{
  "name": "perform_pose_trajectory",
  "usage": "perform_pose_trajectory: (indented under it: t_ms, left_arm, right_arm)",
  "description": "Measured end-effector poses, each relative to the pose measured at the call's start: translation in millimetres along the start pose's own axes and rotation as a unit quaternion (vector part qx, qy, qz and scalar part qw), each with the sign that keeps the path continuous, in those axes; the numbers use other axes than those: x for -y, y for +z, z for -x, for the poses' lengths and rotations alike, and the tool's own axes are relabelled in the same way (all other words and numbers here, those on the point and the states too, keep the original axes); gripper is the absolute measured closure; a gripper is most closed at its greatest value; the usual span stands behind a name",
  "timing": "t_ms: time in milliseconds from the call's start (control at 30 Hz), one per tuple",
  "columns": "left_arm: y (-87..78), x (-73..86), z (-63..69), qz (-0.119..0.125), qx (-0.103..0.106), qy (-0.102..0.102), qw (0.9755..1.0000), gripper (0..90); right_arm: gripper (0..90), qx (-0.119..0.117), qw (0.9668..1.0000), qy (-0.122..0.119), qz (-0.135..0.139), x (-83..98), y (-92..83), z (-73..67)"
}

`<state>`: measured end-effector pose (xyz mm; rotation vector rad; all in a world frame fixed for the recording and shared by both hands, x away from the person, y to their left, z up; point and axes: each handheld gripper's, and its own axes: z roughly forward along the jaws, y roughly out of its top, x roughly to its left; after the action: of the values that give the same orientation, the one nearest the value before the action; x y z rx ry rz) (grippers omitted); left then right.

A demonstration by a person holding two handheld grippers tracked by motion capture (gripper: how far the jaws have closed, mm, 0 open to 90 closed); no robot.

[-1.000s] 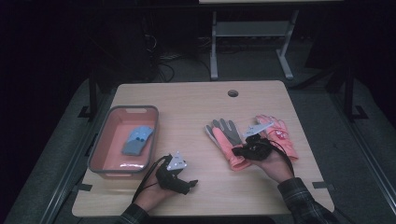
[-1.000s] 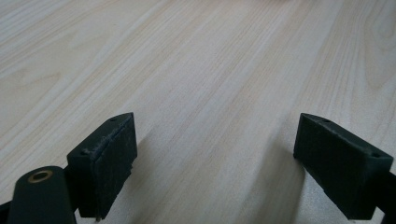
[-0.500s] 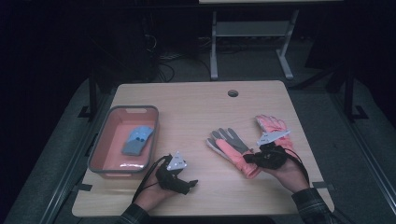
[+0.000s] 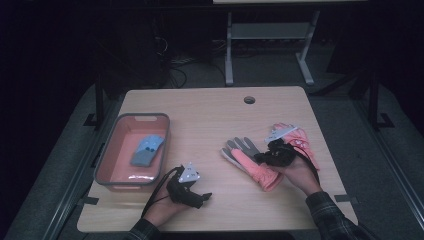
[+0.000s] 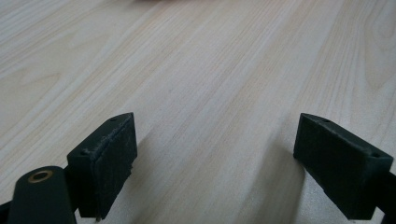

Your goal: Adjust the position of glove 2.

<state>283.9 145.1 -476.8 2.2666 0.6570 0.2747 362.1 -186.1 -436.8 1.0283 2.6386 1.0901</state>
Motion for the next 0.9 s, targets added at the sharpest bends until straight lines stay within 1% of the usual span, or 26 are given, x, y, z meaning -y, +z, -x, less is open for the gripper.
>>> perform_pose_trajectory:
  t_ms: [133,167,200,367,533,567,600,700,733,800,833,867,900]
  left_arm:
    - [-0.1,0.0,0.1,0.0,0.0,0.0,1.0,12.7]
    - [-0.1,0.0,0.0,0.0,0.0,0.0,1.0,12.7]
    - [-0.1,0.0,0.0,0.0,0.0,0.001,1.0,12.7]
    - [-0.2,0.0,-0.1,0.0,0.0,0.001,1.0,12.7]
    - [-0.2,0.0,0.0,0.0,0.0,0.001,1.0,12.7]
    - [-0.1,0.0,0.0,0.0,0.0,0.001,1.0,12.7]
    - [-0.2,0.0,-0.4,0.0,-0.002,0.004,1.0,12.7]
    - [-0.3,0.4,0.3,0.002,-0.003,0.001,1.0,12.7]
    - [-0.2,0.5,0.5,0.002,-0.001,-0.001,1.0,12.7]
    - [-0.3,0.5,0.5,0.002,-0.002,-0.001,1.0,12.7]
    - [-0.3,0.5,0.4,0.002,-0.001,-0.001,1.0,12.7]
    - [-0.3,0.5,0.2,0.002,-0.001,0.0,1.0,12.7]
    - [-0.4,0.6,0.0,0.002,0.0,0.0,1.0,12.6]
  right_arm:
    - [89.9,-0.005,0.9998,-0.011,-0.013,2.5,3.1,-1.5]
    - [89.9,-0.007,0.9997,-0.018,-0.012,3.9,4.1,-2.5]
    - [89.8,-0.009,0.9996,-0.019,-0.016,4.8,3.9,-4.1]
    - [89.9,-0.024,0.9992,-0.026,-0.019,11.3,1.1,-10.5]
    - [89.9,-0.035,0.9985,-0.037,-0.019,19.4,-3.1,-22.4]
    - [89.9,-0.036,0.9985,-0.035,-0.021,20.5,-3.7,-25.9]
    - [89.9,-0.038,0.9983,-0.041,-0.02,21.7,-3.6,-28.6]
    - [89.9,-0.039,0.9978,-0.046,-0.028,25.0,-4.9,-39.5]
    - [89.9,-0.039,0.9977,-0.048,-0.028,26.2,-5.1,-41.2]
    - [89.9,-0.04,0.9976,-0.049,-0.027,29.2,-5.3,-44.2]
    - [89.9,-0.041,0.9977,-0.046,-0.027,29.6,-5.3,-44.8]
    - [89.5,-0.042,0.9977,-0.047,-0.025,29.6,-5.0,-43.9]
    - [87.8,-0.043,0.9979,-0.041,-0.024,28.9,-5.8,-43.7]
